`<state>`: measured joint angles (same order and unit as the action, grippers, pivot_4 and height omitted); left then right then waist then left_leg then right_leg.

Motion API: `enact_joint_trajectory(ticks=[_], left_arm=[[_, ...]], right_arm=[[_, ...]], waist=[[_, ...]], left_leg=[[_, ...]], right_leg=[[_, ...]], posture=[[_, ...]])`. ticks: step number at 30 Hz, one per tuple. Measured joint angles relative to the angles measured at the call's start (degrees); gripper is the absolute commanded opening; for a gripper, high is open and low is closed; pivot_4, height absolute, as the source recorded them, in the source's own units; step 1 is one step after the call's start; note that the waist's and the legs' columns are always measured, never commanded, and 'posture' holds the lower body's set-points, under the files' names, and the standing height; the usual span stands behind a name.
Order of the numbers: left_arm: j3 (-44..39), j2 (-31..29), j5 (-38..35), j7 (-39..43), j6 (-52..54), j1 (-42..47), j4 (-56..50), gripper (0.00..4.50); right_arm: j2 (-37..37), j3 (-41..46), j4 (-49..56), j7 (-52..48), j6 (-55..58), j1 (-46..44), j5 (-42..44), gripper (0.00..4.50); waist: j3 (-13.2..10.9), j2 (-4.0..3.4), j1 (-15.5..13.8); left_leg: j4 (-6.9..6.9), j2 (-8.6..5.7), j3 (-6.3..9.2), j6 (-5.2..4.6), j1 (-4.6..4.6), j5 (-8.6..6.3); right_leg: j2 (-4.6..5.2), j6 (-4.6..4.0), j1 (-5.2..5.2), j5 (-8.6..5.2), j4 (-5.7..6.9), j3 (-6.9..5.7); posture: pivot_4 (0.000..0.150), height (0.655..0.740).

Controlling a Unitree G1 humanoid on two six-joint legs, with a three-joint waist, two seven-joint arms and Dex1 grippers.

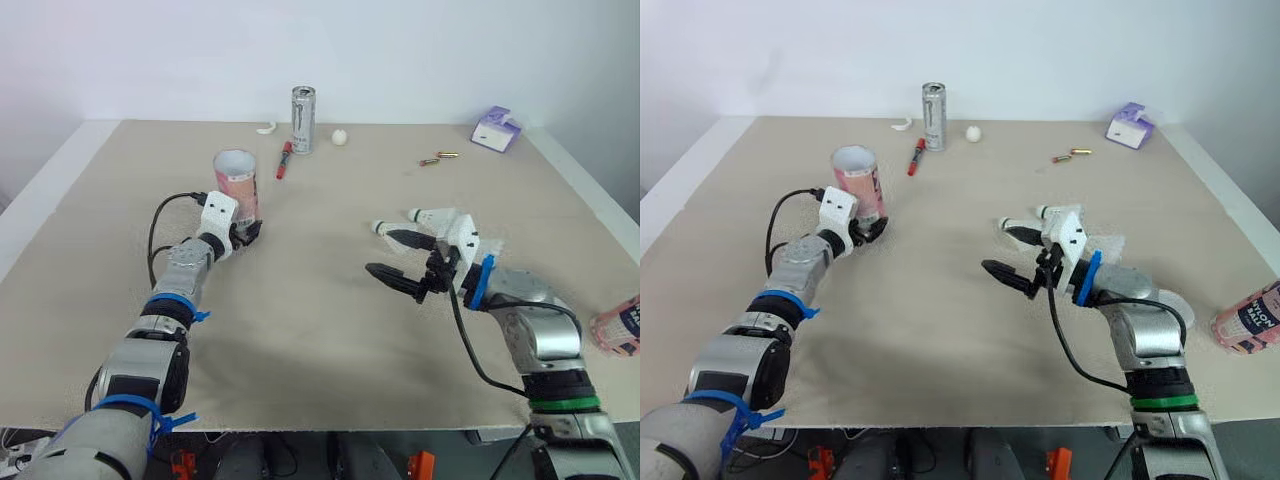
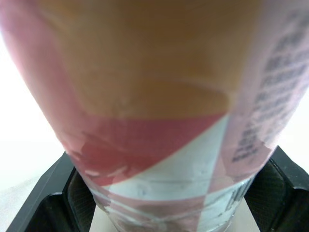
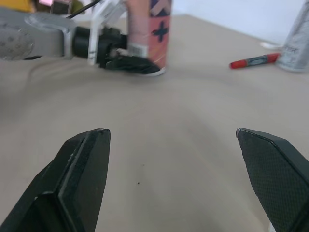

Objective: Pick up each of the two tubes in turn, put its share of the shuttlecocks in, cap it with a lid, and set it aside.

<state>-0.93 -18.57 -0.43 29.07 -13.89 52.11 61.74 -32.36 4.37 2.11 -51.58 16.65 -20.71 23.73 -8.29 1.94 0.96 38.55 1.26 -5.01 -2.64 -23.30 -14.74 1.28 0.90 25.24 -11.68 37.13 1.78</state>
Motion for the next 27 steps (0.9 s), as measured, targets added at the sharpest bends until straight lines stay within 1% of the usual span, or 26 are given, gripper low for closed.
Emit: enact_joint_trajectory(ticks=[3, 5, 8, 11, 14, 16, 22, 25, 27], left_arm=[[2.5, -1.2, 1.1, 5.5, -0.8, -0.3, -3.0, 3.79], [6.2, -3.0, 2.7, 12.7, -1.3, -1.2, -8.1, 3.79], [10.3, -4.2, 3.7, 20.8, -0.3, -1.8, -14.4, 3.79], [14.7, -4.9, 4.1, 29.1, 3.7, -2.1, -21.7, 3.79], [18.8, -5.7, 4.1, 38.1, 11.2, -2.0, -29.3, 3.79], [20.3, -5.8, 3.9, 41.9, 15.5, -1.9, -32.8, 3.79], [23.1, -9.6, 3.2, 51.0, 29.7, -1.0, -41.7, 3.79], [23.6, -9.3, 3.0, 50.9, 35.1, -1.1, -44.7, 3.79], [23.6, -8.3, 3.2, 48.0, 36.5, -1.1, -45.1, 3.79]], right_arm=[[0.4, 2.7, 5.3, 5.0, 4.0, 3.2, 1.5, 4.5], [1.0, 4.5, 10.9, 9.5, 7.4, 7.3, 2.2, 4.5], [1.8, 4.6, 14.0, 14.4, 11.2, 9.9, 1.9, 4.5], [4.1, 4.7, 15.6, 19.8, 15.5, 9.2, 1.9, 4.5], [6.8, 3.7, 14.9, 24.0, 19.2, 5.4, 1.7, 4.5], [8.0, 2.9, 13.4, 25.7, 19.9, 2.8, 1.3, 4.5], [9.8, 4.2, 5.3, 30.1, 21.7, -0.8, 0.7, 4.5], [10.2, 5.2, 2.1, 30.8, 22.3, -2.4, 0.8, 4.5], [10.2, 5.2, 1.6, 30.6, 22.3, -2.9, 0.8, 4.5]], waist=[[0.0, 0.0, -0.1], [0.0, 0.0, -0.1], [0.0, 0.0, 0.0], [0.0, 0.0, 0.3], [0.0, -0.01, 0.4], [0.0, -0.01, 0.4], [0.0, -0.02, 0.4], [0.0, -0.03, 0.4], [0.0, -0.03, 0.4]], left_leg=[[0.01, -0.02, 0.02, 0.02, -0.03, 0.01], [0.01, -0.04, 0.04, 0.03, -0.04, 0.0], [0.03, -0.04, -0.03, 0.03, -0.04, 0.0], [0.09, 0.0, -0.07, 0.0, 0.0, 0.03], [0.1, 0.05, -0.06, -0.09, 0.03, 0.1], [0.1, 0.09, 0.03, -0.16, 0.02, 0.15], [0.07, 0.18, 0.01, -0.19, -0.01, 0.12], [0.07, 0.15, -0.04, -0.22, -0.04, 0.1], [0.07, 0.14, -0.04, -0.24, -0.03, 0.08]], right_leg=[[0.04, 0.0, 0.0, 0.0, 0.0, -0.02], [0.03, 0.01, 0.0, -0.01, 0.0, -0.02], [0.03, 0.02, 0.01, -0.03, -0.01, 0.02], [-0.07, 0.02, 0.0, -0.03, 0.0, 0.11], [-0.28, 0.04, 0.01, -0.02, 0.05, 0.29], [-0.45, 0.11, 0.0, -0.03, 0.07, 0.43], [-0.58, 0.06, 0.05, -0.08, 0.08, 0.53], [-0.54, 0.1, 0.08, -0.1, 0.08, 0.59], [-0.51, 0.12, 0.08, -0.1, 0.08, 0.61]], posture=[[0.15, 0.74], [0.15, 0.74], [0.15, 0.74], [0.15, 0.74], [0.15, 0.74], [0.15, 0.74], [0.15, 0.74], [0.15, 0.74], [0.15, 0.74]])
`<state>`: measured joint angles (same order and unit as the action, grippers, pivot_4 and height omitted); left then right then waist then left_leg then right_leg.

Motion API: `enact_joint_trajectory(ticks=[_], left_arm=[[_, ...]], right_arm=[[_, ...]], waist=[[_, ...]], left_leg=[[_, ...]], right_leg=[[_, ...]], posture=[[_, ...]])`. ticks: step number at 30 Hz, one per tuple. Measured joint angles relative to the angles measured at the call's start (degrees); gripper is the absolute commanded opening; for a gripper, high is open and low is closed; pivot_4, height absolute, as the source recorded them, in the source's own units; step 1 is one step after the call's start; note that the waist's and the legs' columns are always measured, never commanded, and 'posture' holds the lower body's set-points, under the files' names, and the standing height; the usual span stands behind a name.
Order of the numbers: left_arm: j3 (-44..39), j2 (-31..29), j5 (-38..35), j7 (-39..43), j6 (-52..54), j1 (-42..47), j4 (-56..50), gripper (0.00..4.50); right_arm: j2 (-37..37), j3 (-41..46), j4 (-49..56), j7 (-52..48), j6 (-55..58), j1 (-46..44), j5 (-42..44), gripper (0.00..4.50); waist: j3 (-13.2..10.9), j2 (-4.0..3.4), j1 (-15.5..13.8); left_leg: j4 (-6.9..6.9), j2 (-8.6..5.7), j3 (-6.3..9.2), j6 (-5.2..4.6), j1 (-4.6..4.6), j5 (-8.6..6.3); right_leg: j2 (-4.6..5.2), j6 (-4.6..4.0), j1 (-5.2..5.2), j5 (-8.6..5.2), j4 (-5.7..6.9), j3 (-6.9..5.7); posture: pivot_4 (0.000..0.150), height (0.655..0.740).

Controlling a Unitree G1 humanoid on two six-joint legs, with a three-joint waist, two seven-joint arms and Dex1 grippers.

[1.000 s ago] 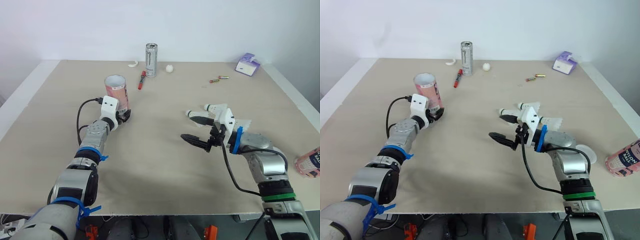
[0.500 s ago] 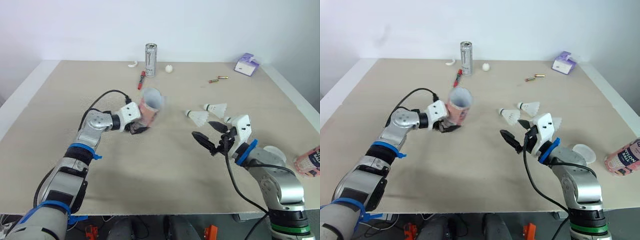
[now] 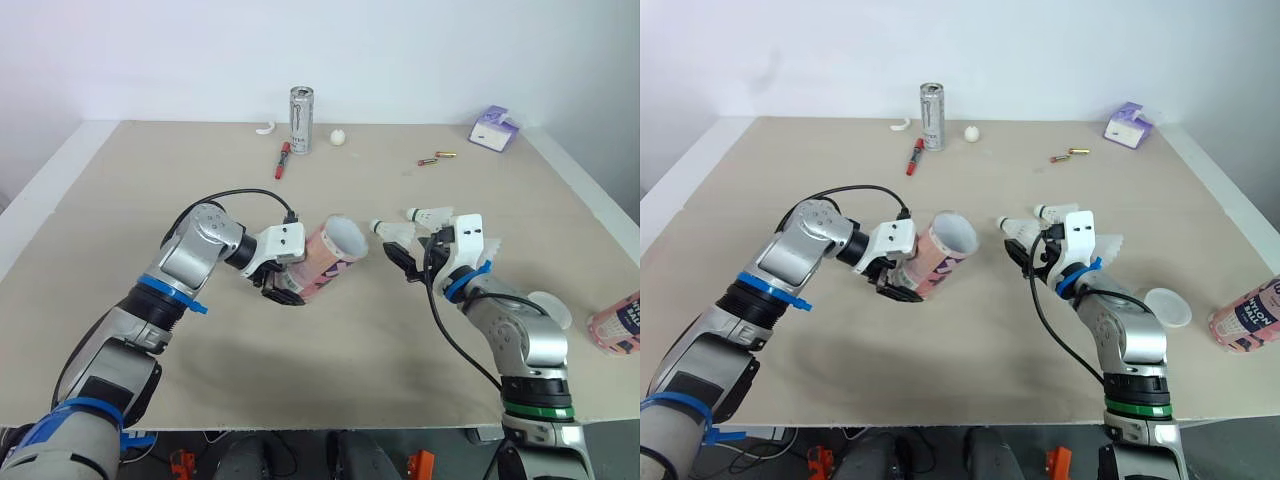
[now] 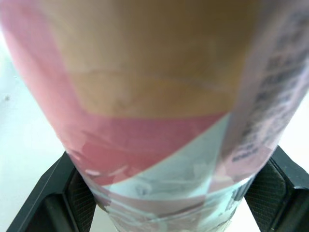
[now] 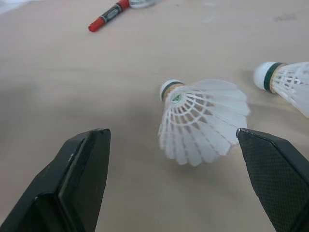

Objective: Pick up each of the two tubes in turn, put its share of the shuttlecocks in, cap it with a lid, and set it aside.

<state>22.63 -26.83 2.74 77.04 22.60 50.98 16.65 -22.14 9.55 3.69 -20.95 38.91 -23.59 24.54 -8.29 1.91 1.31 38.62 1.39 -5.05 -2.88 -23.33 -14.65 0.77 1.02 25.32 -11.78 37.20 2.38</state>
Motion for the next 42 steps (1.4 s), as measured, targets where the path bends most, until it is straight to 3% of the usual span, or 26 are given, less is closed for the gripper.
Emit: enact_joint_trajectory(ticks=[5, 18, 29, 32, 39, 42], left_arm=[[0.1, 1.1, 1.7, -5.4, -1.4, -0.7, 0.1, 3.79], [2.3, -3.4, 2.5, -3.0, -4.9, -3.8, -5.0, 3.79], [2.6, -3.4, 3.2, -2.9, -3.8, -3.7, -6.1, 3.79], [2.6, -3.2, 3.3, -2.9, -3.8, -3.7, -6.1, 3.71], [2.5, -3.1, 3.4, -3.0, -3.7, -3.7, -6.0, 3.71], [2.5, -3.0, 3.4, -2.9, -3.7, -3.7, -5.9, 3.71]], right_arm=[[0.5, -0.2, -1.7, -0.3, 0.5, -1.8, 0.2, 4.5], [2.5, -0.6, -9.2, -1.4, 1.5, -7.7, 0.0, 4.5], [4.3, -0.6, -26.7, 0.1, -0.8, -17.6, -3.3, 4.5], [4.3, -0.5, -31.2, 1.3, -1.9, -19.9, -4.8, 3.33], [4.3, -0.4, -34.0, 1.3, -2.9, -20.8, -6.5, 0.11], [4.2, -0.6, -33.9, 1.0, -3.1, -21.3, -7.0, 0.11]], waist=[[0.0, -0.01, 0.2], [0.0, -0.03, 0.1], [0.0, -0.07, 0.2], [0.0, -0.07, 0.2], [0.0, -0.07, 0.2], [0.0, -0.07, 0.2]], left_leg=[[0.0, 0.02, -0.06, 0.0, 0.04, 0.0], [0.0, 0.11, -0.12, 0.02, 0.1, 0.01], [-0.01, 0.12, -0.17, 0.03, 0.13, 0.01], [-0.01, 0.11, -0.18, 0.03, 0.13, 0.01], [-0.01, 0.11, -0.18, 0.03, 0.13, 0.02], [-0.01, 0.11, -0.18, 0.03, 0.13, 0.02]], right_leg=[[-0.03, -0.02, 0.01, 0.03, 0.01, 0.09], [-0.12, -0.06, 0.01, 0.07, 0.05, 0.12], [-0.13, -0.08, 0.02, 0.08, 0.07, 0.17], [-0.12, -0.08, 0.01, 0.08, 0.07, 0.17], [-0.12, -0.07, 0.01, 0.09, 0.07, 0.18], [-0.11, -0.06, 0.01, 0.09, 0.07, 0.18]], posture=[[0.15, 0.74], [0.15, 0.74], [0.15, 0.74], [0.15, 0.74], [0.15, 0.74], [0.15, 0.74]])
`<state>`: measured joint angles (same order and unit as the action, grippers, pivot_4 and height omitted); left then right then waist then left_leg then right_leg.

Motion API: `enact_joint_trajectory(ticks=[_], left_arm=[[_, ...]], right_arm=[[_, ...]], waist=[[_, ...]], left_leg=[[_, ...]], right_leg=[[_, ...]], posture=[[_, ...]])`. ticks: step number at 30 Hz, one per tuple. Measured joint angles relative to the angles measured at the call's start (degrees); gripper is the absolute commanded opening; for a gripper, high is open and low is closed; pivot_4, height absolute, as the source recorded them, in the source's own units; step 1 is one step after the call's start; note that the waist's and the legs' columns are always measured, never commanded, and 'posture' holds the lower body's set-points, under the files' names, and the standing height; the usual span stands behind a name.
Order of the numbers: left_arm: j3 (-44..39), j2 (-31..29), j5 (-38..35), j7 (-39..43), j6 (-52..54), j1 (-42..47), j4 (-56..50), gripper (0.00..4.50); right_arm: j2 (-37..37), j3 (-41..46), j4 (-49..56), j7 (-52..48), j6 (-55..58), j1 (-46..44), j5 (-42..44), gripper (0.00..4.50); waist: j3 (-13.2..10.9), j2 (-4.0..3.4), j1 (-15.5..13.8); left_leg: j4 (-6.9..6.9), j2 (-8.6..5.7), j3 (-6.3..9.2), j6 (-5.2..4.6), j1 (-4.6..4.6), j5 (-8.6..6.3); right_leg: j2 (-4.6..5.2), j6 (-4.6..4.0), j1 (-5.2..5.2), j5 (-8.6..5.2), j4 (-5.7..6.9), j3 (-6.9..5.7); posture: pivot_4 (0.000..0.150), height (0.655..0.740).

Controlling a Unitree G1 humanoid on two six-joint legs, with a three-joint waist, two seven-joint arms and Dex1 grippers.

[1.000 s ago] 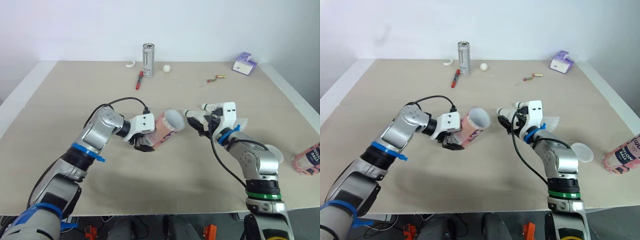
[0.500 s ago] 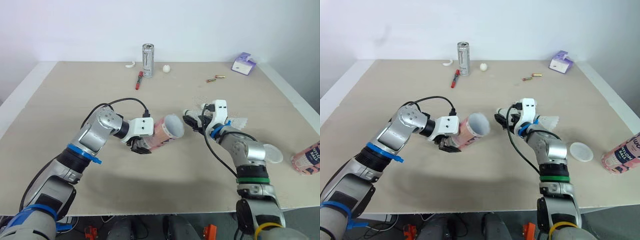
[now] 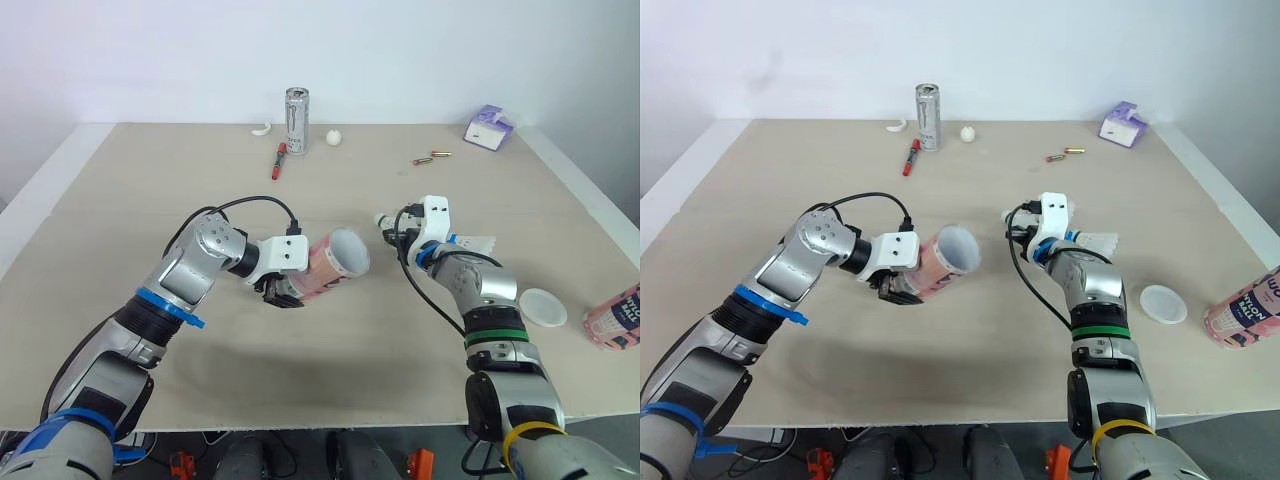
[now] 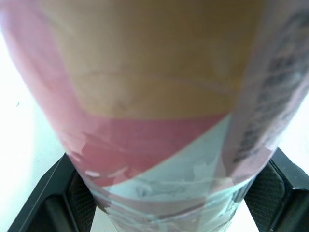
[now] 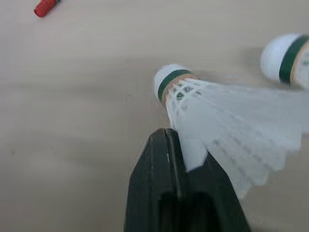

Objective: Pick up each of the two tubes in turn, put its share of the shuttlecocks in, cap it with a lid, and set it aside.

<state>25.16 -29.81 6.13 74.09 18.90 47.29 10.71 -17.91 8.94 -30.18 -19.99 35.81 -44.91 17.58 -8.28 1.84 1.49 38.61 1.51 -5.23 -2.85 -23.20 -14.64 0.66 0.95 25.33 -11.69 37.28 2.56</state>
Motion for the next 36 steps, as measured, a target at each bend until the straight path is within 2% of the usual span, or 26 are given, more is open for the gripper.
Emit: enact_joint_trajectory(ticks=[5, 10, 12, 15, 17, 19, 22, 27, 36], left_arm=[[-0.1, 0.5, 0.0, 0.1, -0.1, 0.2, 0.7, 3.71], [-0.1, 1.5, 0.0, 0.2, -0.4, 0.9, 2.2, 3.71], [-0.2, 1.7, -0.2, 0.8, -0.5, 1.2, 2.7, 3.71], [-0.1, 1.8, -0.2, 1.3, -0.4, 1.7, 3.5, 3.71], [-0.1, 2.1, -0.4, 1.5, -0.6, 2.0, 4.2, 3.71], [-0.1, 2.0, -0.4, 1.9, -0.4, 2.3, 4.8, 3.71], [-0.1, 2.3, -0.4, 2.6, 0.5, 3.0, 5.8, 3.71], [-0.2, 3.5, -0.5, 2.9, 3.5, 3.6, 6.1, 3.71], [-0.3, 4.0, -0.6, 2.9, 5.3, 3.5, 5.0, 3.71]], right_arm=[[-0.4, -1.4, 2.0, -1.0, 0.0, 0.4, -1.1, 0.11], [-2.9, -5.4, 11.5, -4.1, -0.2, 4.3, -3.3, 0.11], [-7.8, -9.0, 21.8, -7.4, -0.4, 8.1, -4.9, 0.11], [-12.5, -9.7, 29.5, -9.5, -1.2, 9.8, -6.3, 0.11], [-21.2, -10.6, 38.9, -14.5, -4.0, 12.1, -7.9, 0.11], [-25.6, -10.1, 43.1, -17.7, -6.4, 12.2, -8.3, 0.11], [-34.5, -9.5, 49.3, -26.7, -14.0, 12.7, -8.2, 0.11], [-40.8, -9.7, 54.3, -38.1, -23.7, 13.2, -7.1, 0.11], [-39.5, -16.2, 51.9, -42.3, -32.1, 11.7, -12.5, 0.11]], waist=[[0.0, -0.01, 0.0], [0.0, -0.03, -0.3], [0.0, -0.08, -0.3], [0.0, -0.12, -0.3], [-0.1, -0.19, -0.4], [-0.1, -0.19, -0.3], [-0.1, -0.21, -0.3], [-0.1, -0.21, -0.3], [-0.1, -0.2, -0.4]], left_leg=[[0.0, -0.01, 0.0, 0.0, 0.0, 0.0], [0.01, -0.09, 0.04, 0.0, -0.04, 0.0], [0.01, -0.18, 0.05, -0.01, -0.07, -0.01], [0.02, -0.28, 0.04, -0.03, -0.07, -0.02], [0.02, -0.31, 0.06, -0.04, -0.09, -0.02], [0.01, -0.31, 0.07, -0.07, -0.04, -0.04], [0.01, -0.29, 0.08, -0.09, 0.04, -0.05], [0.06, -0.27, 0.11, -0.09, 0.06, -0.05], [0.12, -0.41, 0.05, -0.19, -0.03, -0.11]], right_leg=[[0.01, 0.0, 0.0, 0.0, 0.0, 0.0], [0.11, 0.06, -0.02, -0.02, 0.0, -0.04], [0.2, 0.13, 0.0, -0.07, 0.0, -0.05], [0.29, 0.2, 0.0, -0.08, -0.01, -0.03], [0.31, 0.26, 0.0, -0.12, -0.02, -0.07], [0.3, 0.58, -0.05, -0.32, -0.03, -0.06], [0.26, 0.61, -0.09, -0.35, -0.02, -0.07], [0.25, 0.61, -0.15, -0.35, -0.03, -0.08], [0.45, 0.59, -0.12, -0.34, -0.03, -0.07]], posture=[[0.15, 0.74], [0.15, 0.74], [0.15, 0.74], [0.15, 0.74], [0.15, 0.74], [0.15, 0.74], [0.15, 0.74], [0.15, 0.74], [0.15, 0.74]])
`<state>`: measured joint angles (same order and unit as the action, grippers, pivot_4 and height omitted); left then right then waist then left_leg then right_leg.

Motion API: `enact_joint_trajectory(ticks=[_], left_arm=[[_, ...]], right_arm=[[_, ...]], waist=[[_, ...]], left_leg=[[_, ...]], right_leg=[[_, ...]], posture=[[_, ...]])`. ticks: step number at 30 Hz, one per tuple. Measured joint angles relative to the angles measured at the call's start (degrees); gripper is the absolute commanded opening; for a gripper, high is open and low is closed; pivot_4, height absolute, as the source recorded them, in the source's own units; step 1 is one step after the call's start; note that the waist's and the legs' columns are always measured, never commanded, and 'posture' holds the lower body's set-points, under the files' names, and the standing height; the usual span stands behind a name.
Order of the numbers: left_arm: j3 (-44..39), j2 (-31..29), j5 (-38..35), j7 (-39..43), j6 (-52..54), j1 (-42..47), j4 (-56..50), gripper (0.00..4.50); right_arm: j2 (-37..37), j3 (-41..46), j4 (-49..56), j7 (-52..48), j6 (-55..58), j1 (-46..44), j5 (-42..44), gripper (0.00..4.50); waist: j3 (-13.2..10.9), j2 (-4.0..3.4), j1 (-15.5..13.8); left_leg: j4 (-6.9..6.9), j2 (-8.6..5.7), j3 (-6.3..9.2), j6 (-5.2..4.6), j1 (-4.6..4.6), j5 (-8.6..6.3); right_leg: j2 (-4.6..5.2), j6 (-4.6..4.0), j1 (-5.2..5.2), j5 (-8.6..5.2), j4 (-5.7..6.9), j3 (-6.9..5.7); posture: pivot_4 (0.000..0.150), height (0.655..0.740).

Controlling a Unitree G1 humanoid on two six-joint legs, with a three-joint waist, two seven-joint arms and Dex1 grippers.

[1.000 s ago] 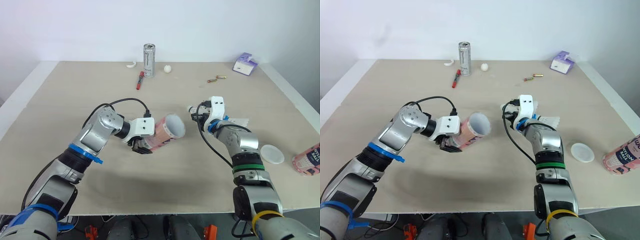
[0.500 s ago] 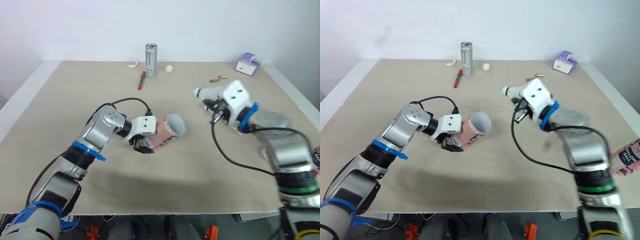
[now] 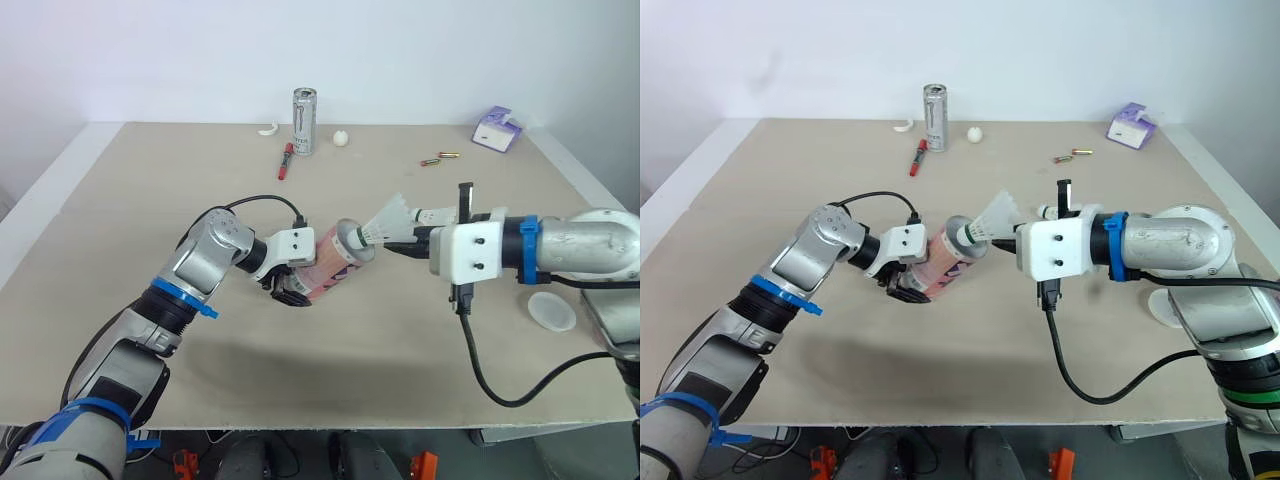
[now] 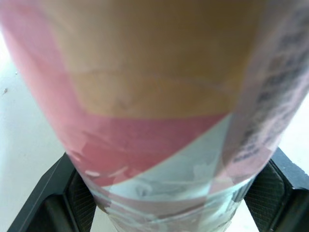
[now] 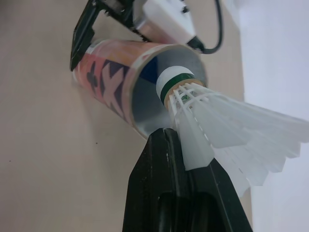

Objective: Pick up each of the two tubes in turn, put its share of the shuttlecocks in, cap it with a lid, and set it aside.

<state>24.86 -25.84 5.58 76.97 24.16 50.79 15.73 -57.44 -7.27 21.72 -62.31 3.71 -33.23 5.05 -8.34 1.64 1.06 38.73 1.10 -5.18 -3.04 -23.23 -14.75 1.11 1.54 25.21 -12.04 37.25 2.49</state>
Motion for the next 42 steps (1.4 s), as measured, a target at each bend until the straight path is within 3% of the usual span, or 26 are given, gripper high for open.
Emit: enact_joint_trajectory(ticks=[3, 6, 7, 13, 14, 19, 24, 30, 42], left_arm=[[0.1, 0.0, 0.0, 0.0, 0.4, -0.2, -0.7, 3.71], [0.0, 0.0, -0.4, -0.1, 0.9, -0.4, -1.0, 3.71], [0.0, 0.0, -0.4, -0.1, 1.0, -0.4, -1.1, 3.71], [0.0, -0.2, -1.0, -0.3, 1.3, -0.9, -1.8, 3.71], [0.0, -0.2, -1.0, -0.4, 1.2, -0.9, -1.9, 3.71], [0.2, -0.3, -1.0, -0.6, 0.7, -1.1, -1.9, 3.71], [0.4, -0.4, -1.0, -0.6, 0.6, -1.2, -1.8, 3.71], [0.4, -1.0, -1.0, -0.4, 0.5, -1.2, -1.9, 3.71], [0.7, -1.6, -1.1, -0.5, 0.8, -1.8, -3.4, 3.71]], right_arm=[[1.3, -2.1, -2.5, -0.5, -2.2, -1.8, -2.4, 0.11], [1.9, -3.8, -4.6, -1.5, -4.3, -3.5, -4.1, 0.9], [2.2, -3.8, -4.9, -1.5, -4.3, -3.8, -4.1, 1.25], [3.2, -0.1, -3.2, -1.3, 1.9, -4.0, 1.2, 4.33], [4.1, 2.8, -1.5, -0.2, 6.7, -2.4, 4.9, 4.48], [9.3, 19.9, 1.7, 10.9, 29.4, 5.0, 19.2, 4.48], [15.0, 31.5, -4.1, 23.0, 37.2, 16.1, 20.3, 4.48], [19.3, 34.8, -14.8, 32.2, 36.6, 19.5, 17.2, 4.48], [20.2, 30.4, -30.1, 30.9, 32.1, 12.5, 17.2, 4.48]], waist=[[0.0, 0.0, -0.1], [0.0, 0.0, -0.1], [0.0, 0.0, -0.1], [0.0, 0.0, -0.1], [0.0, 0.01, -0.2], [0.0, 0.02, -0.3], [0.0, 0.02, -0.2], [0.1, -0.28, 0.1], [0.1, -0.29, 0.2]], left_leg=[[0.0, -0.05, 0.02, -0.03, -0.03, -0.02], [0.0, -0.09, 0.02, -0.08, -0.03, -0.05], [0.0, -0.09, 0.01, -0.09, -0.04, -0.06], [0.01, -0.11, 0.06, -0.12, -0.06, -0.08], [0.02, -0.11, 0.1, -0.11, -0.08, -0.09], [0.08, -0.12, 0.12, -0.1, -0.1, -0.09], [0.12, -0.15, 0.12, -0.11, -0.05, -0.09], [0.11, -0.19, -0.01, -0.12, 0.02, -0.07], [0.1, -0.19, -0.01, -0.22, 0.02, -0.11]], right_leg=[[0.05, -0.15, 0.02, 0.07, 0.0, -0.02], [0.09, -0.15, 0.01, 0.05, 0.0, -0.02], [0.09, -0.15, 0.01, 0.04, 0.0, -0.01], [0.13, -0.15, 0.0, 0.01, 0.0, -0.04], [0.15, -0.15, -0.01, 0.01, 0.0, -0.05], [0.22, -0.14, -0.04, 0.04, 0.01, -0.03], [0.18, -0.13, -0.1, 0.05, 0.01, -0.02], [0.15, 0.03, -0.09, 0.11, 0.03, 0.1], [0.12, 0.02, -0.1, 0.11, 0.01, 0.14]], posture=[[0.15, 0.74], [0.15, 0.74], [0.15, 0.74], [0.15, 0.74], [0.15, 0.74], [0.15, 0.74], [0.15, 0.74], [0.15, 0.74], [0.15, 0.74]])
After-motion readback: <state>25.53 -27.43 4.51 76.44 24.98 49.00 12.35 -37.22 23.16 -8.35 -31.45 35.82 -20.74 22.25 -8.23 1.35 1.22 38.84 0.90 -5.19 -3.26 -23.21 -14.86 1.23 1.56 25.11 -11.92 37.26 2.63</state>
